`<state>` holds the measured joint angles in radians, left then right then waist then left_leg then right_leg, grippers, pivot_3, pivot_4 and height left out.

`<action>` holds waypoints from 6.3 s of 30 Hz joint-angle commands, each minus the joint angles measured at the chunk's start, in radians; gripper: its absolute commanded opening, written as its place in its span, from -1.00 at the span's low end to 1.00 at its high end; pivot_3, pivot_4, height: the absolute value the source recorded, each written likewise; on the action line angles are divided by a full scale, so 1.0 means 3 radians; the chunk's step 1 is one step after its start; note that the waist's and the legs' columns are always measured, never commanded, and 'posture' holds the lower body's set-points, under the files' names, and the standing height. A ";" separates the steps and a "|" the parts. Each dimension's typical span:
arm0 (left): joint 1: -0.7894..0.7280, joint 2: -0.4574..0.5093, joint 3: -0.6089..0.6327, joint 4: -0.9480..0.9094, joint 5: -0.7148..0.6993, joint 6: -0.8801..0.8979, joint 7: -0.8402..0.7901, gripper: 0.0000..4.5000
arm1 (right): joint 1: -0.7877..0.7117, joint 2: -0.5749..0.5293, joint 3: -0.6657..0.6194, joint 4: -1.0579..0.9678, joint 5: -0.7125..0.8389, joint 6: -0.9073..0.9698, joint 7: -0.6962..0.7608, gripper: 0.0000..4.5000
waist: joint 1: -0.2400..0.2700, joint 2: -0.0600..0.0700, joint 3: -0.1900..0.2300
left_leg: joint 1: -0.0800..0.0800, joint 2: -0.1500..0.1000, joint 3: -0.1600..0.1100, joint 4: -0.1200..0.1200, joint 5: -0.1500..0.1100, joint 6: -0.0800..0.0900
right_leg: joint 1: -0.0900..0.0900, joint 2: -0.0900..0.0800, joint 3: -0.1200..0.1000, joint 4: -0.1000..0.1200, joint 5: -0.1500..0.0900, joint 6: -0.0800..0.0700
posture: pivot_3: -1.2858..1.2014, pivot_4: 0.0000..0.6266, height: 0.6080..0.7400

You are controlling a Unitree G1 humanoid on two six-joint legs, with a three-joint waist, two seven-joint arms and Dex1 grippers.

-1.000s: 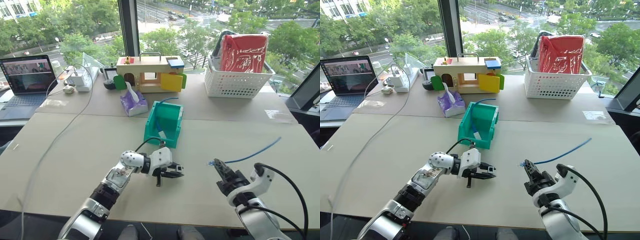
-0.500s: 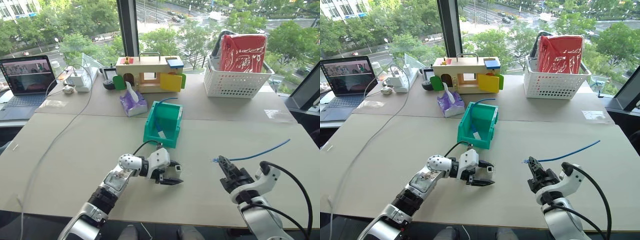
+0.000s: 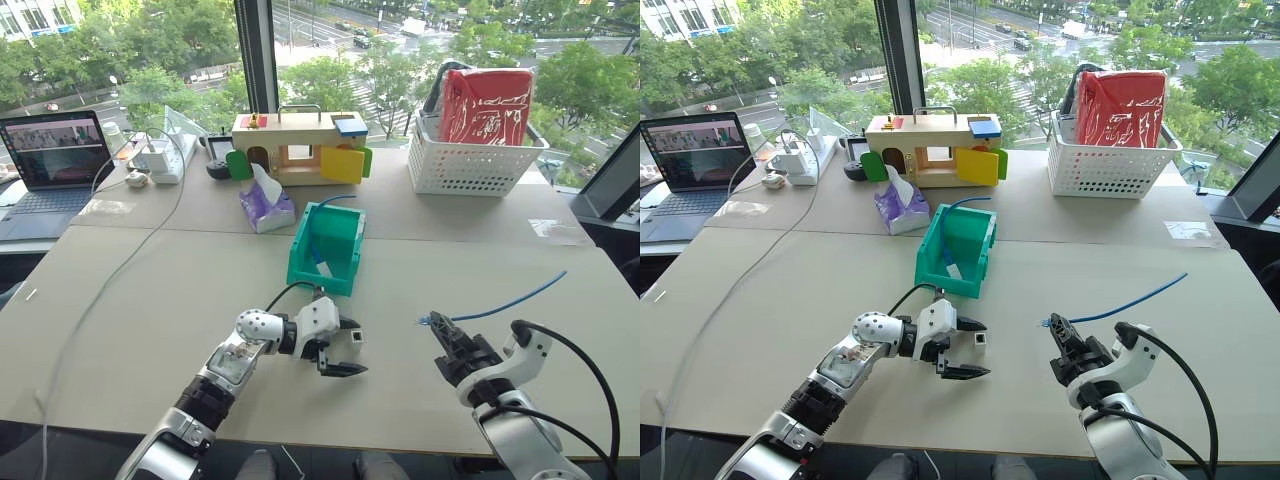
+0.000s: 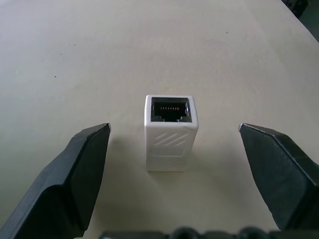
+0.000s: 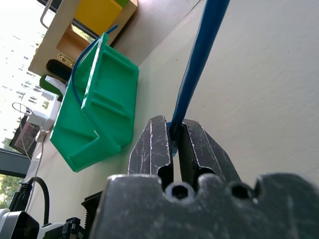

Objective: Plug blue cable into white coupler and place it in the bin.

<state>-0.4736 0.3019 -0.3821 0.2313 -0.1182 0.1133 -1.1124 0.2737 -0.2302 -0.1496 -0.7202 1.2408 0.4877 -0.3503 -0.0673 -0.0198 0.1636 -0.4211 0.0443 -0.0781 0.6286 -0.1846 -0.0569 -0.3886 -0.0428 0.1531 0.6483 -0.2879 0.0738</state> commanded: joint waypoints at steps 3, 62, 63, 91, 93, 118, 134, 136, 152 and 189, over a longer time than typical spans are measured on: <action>-0.0034 0.0021 -0.0044 -0.0031 -0.0007 -0.0033 -0.0137 0.04 | -0.0058 -0.0112 0.0005 -0.0077 0.0064 0.0068 0.0053 -1.00 | 0.0000 0.0000 0.0000 | 0.0000 0.0000 0.0000 0.0000 0.0000 0.0000 | 0.0000 0.0000 0.0000 0.0000 0.0000 0.0000 | 0.03 -0.52 0.90; -0.0489 0.0180 -0.0656 -0.0782 0.0341 0.2089 0.0413 -0.71 | -0.0329 -0.0494 0.0362 0.0201 0.0921 0.0445 -0.0178 -1.00 | -0.0003 -0.0006 -0.0004 | 0.0005 -0.0001 -0.0001 0.0005 0.0004 0.0006 | 0.0007 0.0000 0.0000 0.0001 -0.0003 0.0007 | 0.03 -0.52 0.90; -0.0486 0.0190 -0.0664 -0.0796 0.0332 0.2090 0.0397 -0.71 | -0.0306 -0.0484 0.0358 0.0202 0.0910 0.0441 -0.0178 -1.00 | -0.0003 -0.0006 -0.0004 | 0.0005 -0.0001 -0.0001 0.0005 0.0004 0.0006 | 0.0007 0.0000 0.0000 0.0001 -0.0003 0.0007 | 0.03 -0.52 0.90; -0.0509 0.0175 -0.0734 -0.0838 0.0323 0.2072 0.0418 -0.71 | -0.0266 -0.0408 0.0377 0.0263 0.0791 0.0472 -0.0139 -1.00 | -0.0008 -0.0007 -0.0005 | 0.0009 0.0000 -0.0001 0.0001 0.0004 0.0006 | 0.0008 0.0001 0.0001 0.0000 -0.0003 0.0007 | 0.03 -0.52 0.90; -0.0506 0.0175 -0.0731 -0.0837 0.0316 0.2081 0.0419 -0.71 | -0.0256 -0.0390 0.0382 0.0272 0.0847 0.0471 -0.0147 -1.00 | -0.0008 -0.0007 -0.0005 | 0.0009 0.0000 0.0000 0.0001 0.0004 0.0006 | 0.0008 0.0001 0.0001 0.0000 -0.0003 0.0007 | 0.03 -0.52 0.90; -0.0551 0.0160 -0.0697 -0.0886 0.0276 0.2243 0.0457 -0.71 | -0.0423 -0.0649 0.0588 0.0179 0.0454 0.0727 -0.0291 -1.00 | -0.0011 -0.0008 -0.0006 | 0.0014 -0.0001 0.0000 -0.0001 0.0004 0.0006 | 0.0009 0.0001 0.0002 0.0000 -0.0003 0.0007 | 0.03 -0.52 0.90; -0.0578 0.0159 -0.0719 -0.0963 0.0216 0.2376 0.0530 -0.71 | -0.0526 -0.0826 0.0721 0.0002 0.0296 0.0942 -0.0441 -1.00 | -0.0009 -0.0009 -0.0006 | 0.0014 -0.0001 0.0000 -0.0001 0.0004 0.0006 | 0.0009 0.0001 0.0002 0.0000 -0.0003 0.0006 | 0.03 -0.52 0.90; -0.0582 0.0153 -0.0725 -0.0959 0.0215 0.2378 0.0533 -0.71 | -0.0536 -0.0837 0.0726 -0.0006 0.0299 0.0959 -0.0456 -1.00 | -0.0008 -0.0010 -0.0006 | 0.0014 -0.0001 0.0000 -0.0002 0.0004 0.0006 | 0.0009 0.0001 0.0001 0.0000 -0.0003 0.0006 | 0.03 -0.52 0.90; -0.0615 0.0147 -0.0801 -0.0984 0.0257 0.2401 0.0598 -0.71 | -0.0630 -0.0958 0.0770 -0.0022 0.0181 0.1140 -0.0430 -1.00 | 0.0000 -0.0012 -0.0008 | 0.0014 -0.0001 0.0000 -0.0002 0.0004 0.0006 | 0.0011 0.0001 0.0001 -0.0001 -0.0004 0.0007 | 0.03 -0.52 0.90; -0.0547 -0.0134 -0.0733 -0.0993 0.0332 0.2832 0.1130 -0.71 | -0.0945 -0.0949 0.0867 -0.0238 0.0696 0.1142 -0.1023 -1.00 | 0.0065 -0.0034 -0.0023 | 0.0015 -0.0002 0.0000 0.0001 0.0004 0.0006 | 0.0014 -0.0001 0.0002 -0.0005 -0.0004 0.0007 | 0.03 -0.52 0.90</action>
<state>-0.6411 0.2623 -0.5916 -0.1250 -0.0448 0.9433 -0.8251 0.0017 -0.5197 0.0646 -0.7644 1.3957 0.8076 -0.6715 -0.0478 -0.0301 0.1568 -0.4165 0.0437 -0.0781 0.6287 -0.1834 -0.0550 -0.3845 -0.0431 0.1538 0.6470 -0.2890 0.0759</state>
